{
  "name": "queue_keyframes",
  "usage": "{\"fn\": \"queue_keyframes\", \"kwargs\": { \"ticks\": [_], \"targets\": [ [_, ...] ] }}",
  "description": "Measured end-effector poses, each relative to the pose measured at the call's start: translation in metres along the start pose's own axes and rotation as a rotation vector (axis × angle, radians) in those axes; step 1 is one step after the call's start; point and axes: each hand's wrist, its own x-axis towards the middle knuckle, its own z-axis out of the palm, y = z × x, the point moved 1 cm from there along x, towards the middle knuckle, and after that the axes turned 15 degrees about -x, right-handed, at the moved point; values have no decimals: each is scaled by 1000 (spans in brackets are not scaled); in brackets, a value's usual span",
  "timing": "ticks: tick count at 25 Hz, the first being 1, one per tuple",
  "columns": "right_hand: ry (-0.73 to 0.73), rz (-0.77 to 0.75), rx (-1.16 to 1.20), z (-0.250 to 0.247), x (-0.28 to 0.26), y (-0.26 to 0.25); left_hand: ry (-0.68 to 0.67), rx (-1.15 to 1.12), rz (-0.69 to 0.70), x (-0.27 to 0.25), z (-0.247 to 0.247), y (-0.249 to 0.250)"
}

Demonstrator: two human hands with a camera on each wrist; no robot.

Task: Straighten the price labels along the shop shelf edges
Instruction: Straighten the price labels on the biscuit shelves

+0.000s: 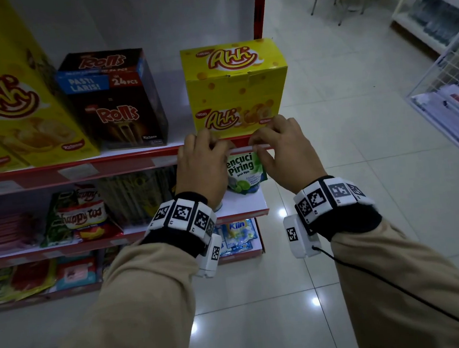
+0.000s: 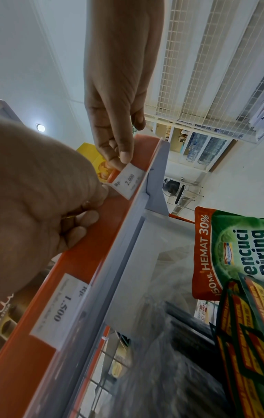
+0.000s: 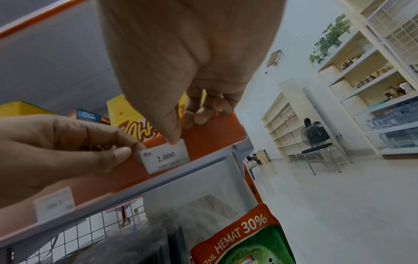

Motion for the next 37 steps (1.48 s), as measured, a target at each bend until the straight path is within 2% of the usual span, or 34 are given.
{"fn": "queue_keyframes", "kwargs": {
  "ticks": [13, 17, 20, 23, 31, 37],
  "targets": [
    [77, 26, 16, 7, -6, -2, -13, -35, 19, -4, -6, -1],
    [63, 49, -38, 5, -10, -13, -89, -29, 100, -9, -18, -9],
    [59, 105, -108, 6, -11, -27, -92, 43, 171, -16, -31, -22],
    [62, 129, -140, 10, -9, -48, -55, 82, 177, -25, -46, -43],
    [101, 6, -88, 26, 5, -118, -25, 179, 147, -50, -84, -101],
    [143, -37, -127, 31, 11, -142, -19, 160, 112, -51, -87, -111]
  ]
}}
